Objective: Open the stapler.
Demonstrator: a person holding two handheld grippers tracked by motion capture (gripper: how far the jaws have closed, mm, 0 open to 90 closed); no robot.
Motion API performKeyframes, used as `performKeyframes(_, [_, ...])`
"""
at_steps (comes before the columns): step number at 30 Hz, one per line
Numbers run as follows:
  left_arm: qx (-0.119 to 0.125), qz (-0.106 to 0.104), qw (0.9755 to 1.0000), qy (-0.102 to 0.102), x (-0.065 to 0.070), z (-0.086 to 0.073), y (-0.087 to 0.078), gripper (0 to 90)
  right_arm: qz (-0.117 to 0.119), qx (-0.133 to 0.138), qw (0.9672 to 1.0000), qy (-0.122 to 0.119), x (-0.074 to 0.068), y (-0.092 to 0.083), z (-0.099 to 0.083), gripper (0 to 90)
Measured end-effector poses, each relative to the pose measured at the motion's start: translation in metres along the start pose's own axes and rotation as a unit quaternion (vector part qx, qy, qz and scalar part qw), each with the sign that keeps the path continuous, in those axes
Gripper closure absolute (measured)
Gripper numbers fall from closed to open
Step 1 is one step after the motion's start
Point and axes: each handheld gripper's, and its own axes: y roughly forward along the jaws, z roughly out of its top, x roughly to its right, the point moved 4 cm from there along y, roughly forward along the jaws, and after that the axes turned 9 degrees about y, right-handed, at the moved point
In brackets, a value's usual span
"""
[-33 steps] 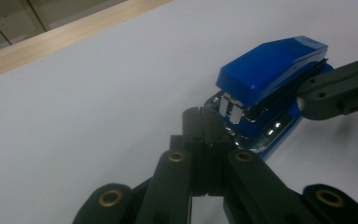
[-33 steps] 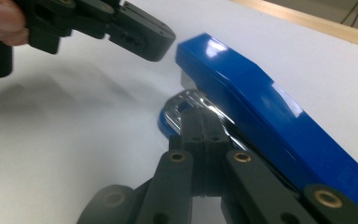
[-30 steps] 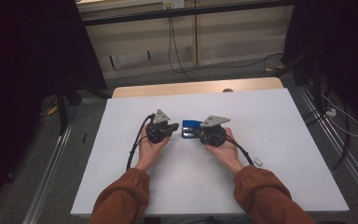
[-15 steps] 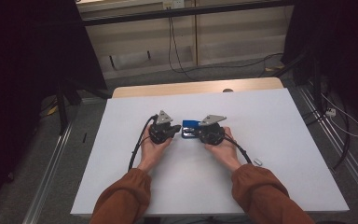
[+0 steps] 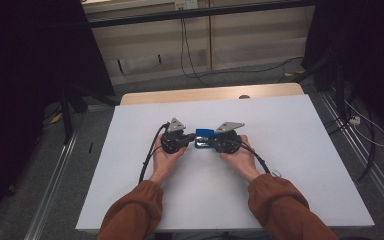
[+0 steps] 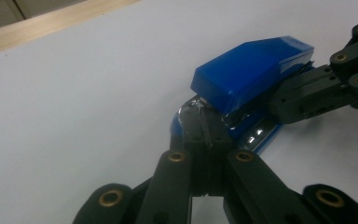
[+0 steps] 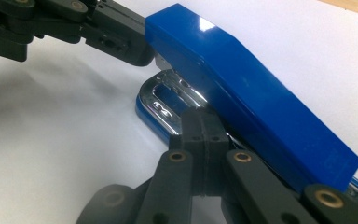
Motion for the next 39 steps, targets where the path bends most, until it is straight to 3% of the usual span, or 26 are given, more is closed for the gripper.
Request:
performKeyframes(5, [-0.002, 0.004, 0.9999, 0.009, 0.001, 0.001, 0.0, 90.0, 0.005, -0.002, 0.9999, -0.01, 0.0, 0.001, 0.001, 90.0])
performKeyframes(9, [0.004, 0.006, 1.0, 0.002, 0.001, 0.002, 0.0, 90.0, 0.005, -0.001, 0.9999, -0.014, -0.001, 0.001, 0.001, 90.0])
performKeyframes(37, [0.012, 0.007, 0.9999, 0.002, 0.003, 0.01, -0.005, 90.0, 0.006, 0.0, 1.0, -0.004, 0.0, 0.001, 0.001, 90.0])
performKeyframes(39, [0.015, 0.007, 0.9999, 0.003, 0.003, 0.012, -0.006, 90.0, -0.004, 0.0, 0.9995, -0.032, -0.002, 0.001, 0.001, 90.0])
